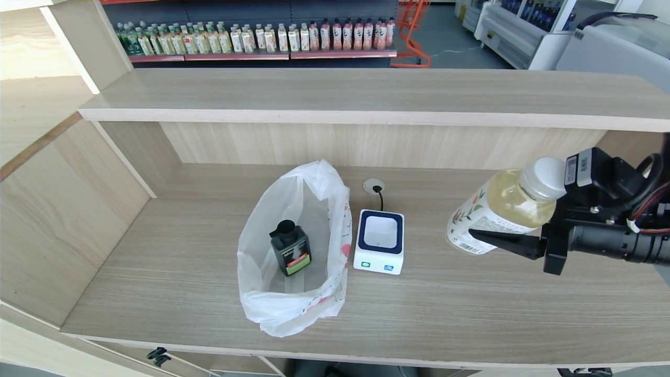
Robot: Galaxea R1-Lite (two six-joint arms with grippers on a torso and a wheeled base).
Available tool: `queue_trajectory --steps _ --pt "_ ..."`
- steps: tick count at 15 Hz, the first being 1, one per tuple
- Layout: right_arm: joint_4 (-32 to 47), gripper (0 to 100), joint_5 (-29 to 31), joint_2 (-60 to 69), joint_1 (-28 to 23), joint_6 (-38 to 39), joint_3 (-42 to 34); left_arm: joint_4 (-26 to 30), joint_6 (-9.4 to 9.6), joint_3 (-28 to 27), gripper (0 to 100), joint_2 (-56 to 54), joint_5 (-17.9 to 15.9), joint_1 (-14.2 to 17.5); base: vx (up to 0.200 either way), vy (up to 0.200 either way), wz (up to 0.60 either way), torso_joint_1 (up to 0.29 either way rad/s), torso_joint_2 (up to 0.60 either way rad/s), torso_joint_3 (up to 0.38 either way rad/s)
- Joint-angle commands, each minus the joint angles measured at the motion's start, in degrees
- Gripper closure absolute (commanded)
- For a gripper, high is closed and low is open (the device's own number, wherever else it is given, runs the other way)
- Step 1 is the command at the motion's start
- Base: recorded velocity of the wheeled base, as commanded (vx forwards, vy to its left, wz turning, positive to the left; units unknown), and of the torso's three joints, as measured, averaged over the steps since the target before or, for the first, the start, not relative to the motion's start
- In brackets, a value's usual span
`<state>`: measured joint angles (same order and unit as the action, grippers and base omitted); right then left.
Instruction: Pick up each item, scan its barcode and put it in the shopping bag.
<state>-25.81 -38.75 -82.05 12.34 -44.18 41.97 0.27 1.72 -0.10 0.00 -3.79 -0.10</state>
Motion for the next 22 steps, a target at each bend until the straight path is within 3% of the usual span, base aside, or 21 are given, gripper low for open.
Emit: queue_trajectory --steps 1,5,14,22 --pt "-1.17 100 -0.01 -1.62 1.2 -0.03 0.48 0.0 -0.05 0.01 0 0.09 0.01 0.01 0.0 0.2 0.0 0.002 0.0 0.002" --pt "-3.9 100 0.26 -3.02 1.46 -1.44 0.13 0.0 0.04 0.01 0 0.09 0.01 0.01 0.0 0.05 0.0 -0.001 0.0 0.001" --pt "-4.6 100 -0.45 -10.58 1.55 -16.73 1.45 0.0 0.04 0.01 0 0.09 0.01 0.01 0.0 0.0 0.0 0.0 0.0 0.0" --pt "-15.59 100 -5.28 -20.51 2.87 -19.19 2.06 0.0 0.04 0.01 0 0.0 0.01 0.01 0.0 0.0 0.0 0.0 0.0 0.0"
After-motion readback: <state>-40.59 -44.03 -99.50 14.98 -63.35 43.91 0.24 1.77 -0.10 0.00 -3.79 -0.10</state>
